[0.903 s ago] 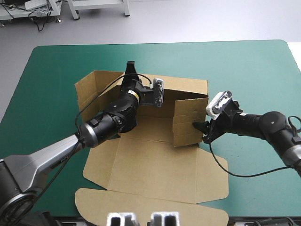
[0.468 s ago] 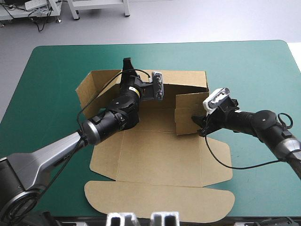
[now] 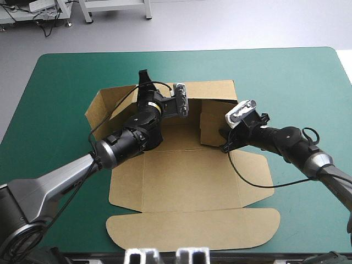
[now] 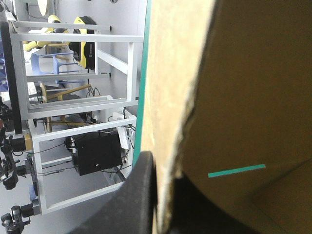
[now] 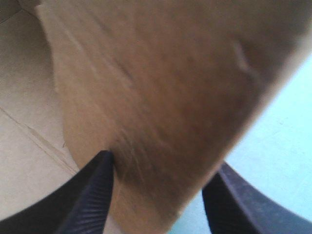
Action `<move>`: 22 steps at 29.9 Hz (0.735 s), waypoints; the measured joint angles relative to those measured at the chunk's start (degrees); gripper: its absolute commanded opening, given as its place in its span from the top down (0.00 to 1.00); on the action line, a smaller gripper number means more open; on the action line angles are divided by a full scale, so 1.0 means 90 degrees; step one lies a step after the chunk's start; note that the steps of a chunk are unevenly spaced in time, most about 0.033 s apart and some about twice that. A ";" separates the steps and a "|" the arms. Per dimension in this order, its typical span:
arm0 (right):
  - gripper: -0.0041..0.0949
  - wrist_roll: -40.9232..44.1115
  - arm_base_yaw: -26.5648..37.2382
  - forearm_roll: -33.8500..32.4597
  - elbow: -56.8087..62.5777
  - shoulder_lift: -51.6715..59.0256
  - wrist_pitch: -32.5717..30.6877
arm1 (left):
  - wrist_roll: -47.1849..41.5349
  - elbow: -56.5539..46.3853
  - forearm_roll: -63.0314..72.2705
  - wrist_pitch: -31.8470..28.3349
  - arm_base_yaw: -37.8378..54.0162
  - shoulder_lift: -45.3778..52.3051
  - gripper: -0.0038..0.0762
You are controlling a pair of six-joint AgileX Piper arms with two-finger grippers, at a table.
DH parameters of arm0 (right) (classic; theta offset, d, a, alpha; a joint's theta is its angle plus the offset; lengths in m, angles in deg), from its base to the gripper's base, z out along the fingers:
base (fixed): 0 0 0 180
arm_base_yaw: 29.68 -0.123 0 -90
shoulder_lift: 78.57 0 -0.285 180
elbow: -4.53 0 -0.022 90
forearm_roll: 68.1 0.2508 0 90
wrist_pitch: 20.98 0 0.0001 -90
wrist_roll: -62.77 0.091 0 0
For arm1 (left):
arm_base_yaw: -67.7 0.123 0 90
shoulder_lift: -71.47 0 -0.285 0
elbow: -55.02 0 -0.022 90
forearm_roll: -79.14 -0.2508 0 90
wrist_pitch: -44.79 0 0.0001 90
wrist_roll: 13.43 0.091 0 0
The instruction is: Fold the box
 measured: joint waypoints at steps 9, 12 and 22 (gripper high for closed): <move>0.98 0.0237 0.0000 -0.0234 -0.0008 -0.0027 0.0382 | 0.0000 0.0005 0.0055 0.0141 0.0000 0.0014 0.96; 0.98 0.0269 0.0000 -0.0240 -0.0008 -0.0027 0.0434 | 0.0000 0.0005 0.0108 0.0159 0.0000 0.0014 0.96; 0.98 0.0508 0.0000 -0.0282 -0.0016 -0.0027 0.0519 | 0.0725 0.0007 0.0874 -0.0207 0.0021 0.0055 0.37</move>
